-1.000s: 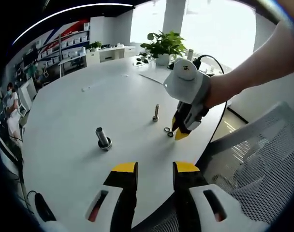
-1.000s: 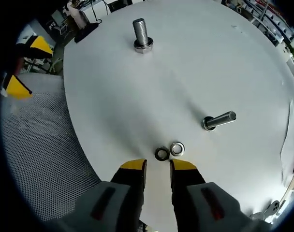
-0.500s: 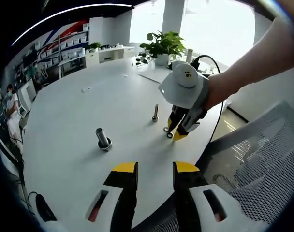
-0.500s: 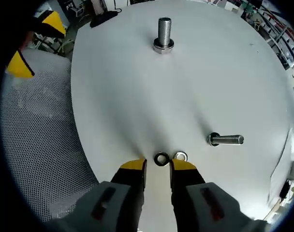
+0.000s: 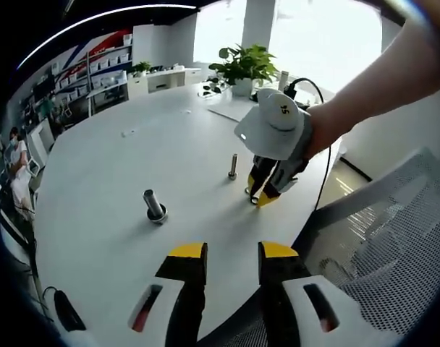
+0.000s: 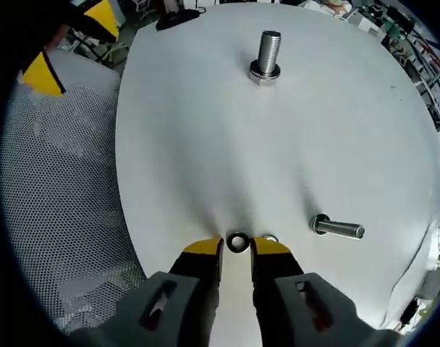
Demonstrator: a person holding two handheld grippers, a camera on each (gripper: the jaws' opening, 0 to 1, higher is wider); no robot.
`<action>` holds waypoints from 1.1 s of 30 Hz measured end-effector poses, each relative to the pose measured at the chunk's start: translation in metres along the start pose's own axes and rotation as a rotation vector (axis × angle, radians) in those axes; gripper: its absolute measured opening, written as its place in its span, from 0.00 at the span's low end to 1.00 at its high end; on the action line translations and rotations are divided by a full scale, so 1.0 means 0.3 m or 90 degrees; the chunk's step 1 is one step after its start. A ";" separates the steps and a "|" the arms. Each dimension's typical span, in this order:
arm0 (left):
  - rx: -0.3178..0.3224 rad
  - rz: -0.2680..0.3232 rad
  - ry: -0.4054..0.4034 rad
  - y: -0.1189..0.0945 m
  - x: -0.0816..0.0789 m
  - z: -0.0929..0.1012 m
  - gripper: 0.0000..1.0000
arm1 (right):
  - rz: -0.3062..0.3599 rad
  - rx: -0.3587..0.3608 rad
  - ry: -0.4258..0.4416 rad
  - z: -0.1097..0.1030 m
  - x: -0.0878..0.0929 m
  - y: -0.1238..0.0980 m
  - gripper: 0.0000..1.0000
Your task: Place the washer onto the threaded stud by aligning its center hole with the stud, sliding it down to the base, and recovering from edge contact or off-axis alignment until the washer reaches the visible bottom stop.
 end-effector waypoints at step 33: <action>-0.016 0.009 -0.008 -0.008 -0.007 -0.019 0.26 | 0.044 0.043 0.092 -0.023 0.020 -0.003 0.13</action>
Point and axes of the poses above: the point that each gripper's makers call its tool centre point, and the gripper's own axes: y roughly forward along the fingers, z roughly to its right, x roughly out of its underside, the point moved 7 cm from there along -y, roughly backward along the fingers, and after that the axes turned 6 degrees about -z, right-handed, at the moved point
